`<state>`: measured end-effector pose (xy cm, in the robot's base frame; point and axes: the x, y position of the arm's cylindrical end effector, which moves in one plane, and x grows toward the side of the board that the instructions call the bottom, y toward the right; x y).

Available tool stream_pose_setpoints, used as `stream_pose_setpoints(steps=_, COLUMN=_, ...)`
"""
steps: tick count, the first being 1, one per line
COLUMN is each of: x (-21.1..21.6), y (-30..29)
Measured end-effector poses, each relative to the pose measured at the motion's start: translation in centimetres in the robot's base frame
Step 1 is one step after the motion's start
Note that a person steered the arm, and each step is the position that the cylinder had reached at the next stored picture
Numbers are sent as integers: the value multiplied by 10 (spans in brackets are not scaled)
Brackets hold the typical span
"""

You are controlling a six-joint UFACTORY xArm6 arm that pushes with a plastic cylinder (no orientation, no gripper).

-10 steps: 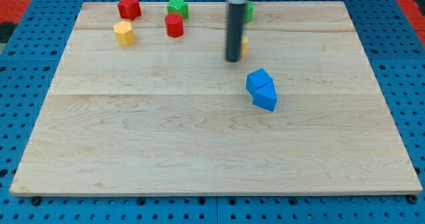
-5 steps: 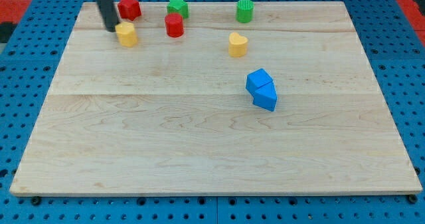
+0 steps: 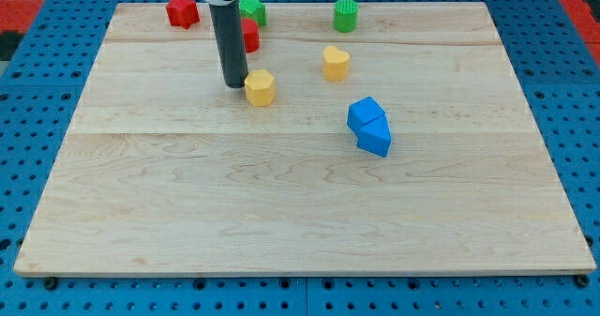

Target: Move the yellow hexagon to the bottom of the yellow heart

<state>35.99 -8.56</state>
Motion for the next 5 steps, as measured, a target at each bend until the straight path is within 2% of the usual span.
stream_pose_setpoints(steps=1, x=17, y=-2)
stream_pose_setpoints(steps=2, x=30, y=51)
stream_pose_setpoints(steps=4, x=19, y=118)
stream_pose_setpoints(steps=5, x=6, y=72)
